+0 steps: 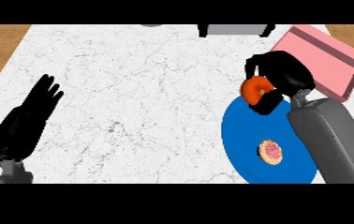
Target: Pick the squash from the plate and place it in the cardboard box
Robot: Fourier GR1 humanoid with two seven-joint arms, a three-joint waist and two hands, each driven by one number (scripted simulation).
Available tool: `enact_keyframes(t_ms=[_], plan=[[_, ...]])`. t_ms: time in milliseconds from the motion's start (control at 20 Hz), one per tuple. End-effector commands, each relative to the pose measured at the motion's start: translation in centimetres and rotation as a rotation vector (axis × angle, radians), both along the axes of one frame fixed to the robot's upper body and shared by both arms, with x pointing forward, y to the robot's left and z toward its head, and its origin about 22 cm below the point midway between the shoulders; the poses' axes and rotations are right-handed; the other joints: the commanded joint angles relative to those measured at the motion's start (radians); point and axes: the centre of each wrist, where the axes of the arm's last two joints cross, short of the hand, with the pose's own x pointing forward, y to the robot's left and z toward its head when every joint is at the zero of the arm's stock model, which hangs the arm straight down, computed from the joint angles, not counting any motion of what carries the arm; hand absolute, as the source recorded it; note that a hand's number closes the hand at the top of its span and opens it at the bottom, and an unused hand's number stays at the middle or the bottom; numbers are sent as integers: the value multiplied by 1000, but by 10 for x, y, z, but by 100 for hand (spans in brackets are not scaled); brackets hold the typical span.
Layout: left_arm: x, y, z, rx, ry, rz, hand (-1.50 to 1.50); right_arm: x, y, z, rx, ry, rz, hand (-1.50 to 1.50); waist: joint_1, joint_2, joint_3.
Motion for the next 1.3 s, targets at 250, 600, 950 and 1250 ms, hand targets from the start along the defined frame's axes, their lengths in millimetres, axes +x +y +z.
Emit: enact_keyframes(t_ms=[250, 600, 950, 1250], plan=[[-2, 5, -3, -2, 12, 13, 0, -35, -6, 115, 143, -339, -102, 150, -14, -6, -1], [-2, 2, 9, 6, 7, 3, 0, -24, -37, 144, 137, -427, -310, 150, 6, 2, 0], [-2, -6, 14, 19, -20, -6, 0, 1, -102, 152, 123, -427, -388, 150, 11, 4, 0], [10, -4, 0, 6, -13, -6, 0, 30, -100, 128, 121, -416, -356, 150, 12, 5, 0]])
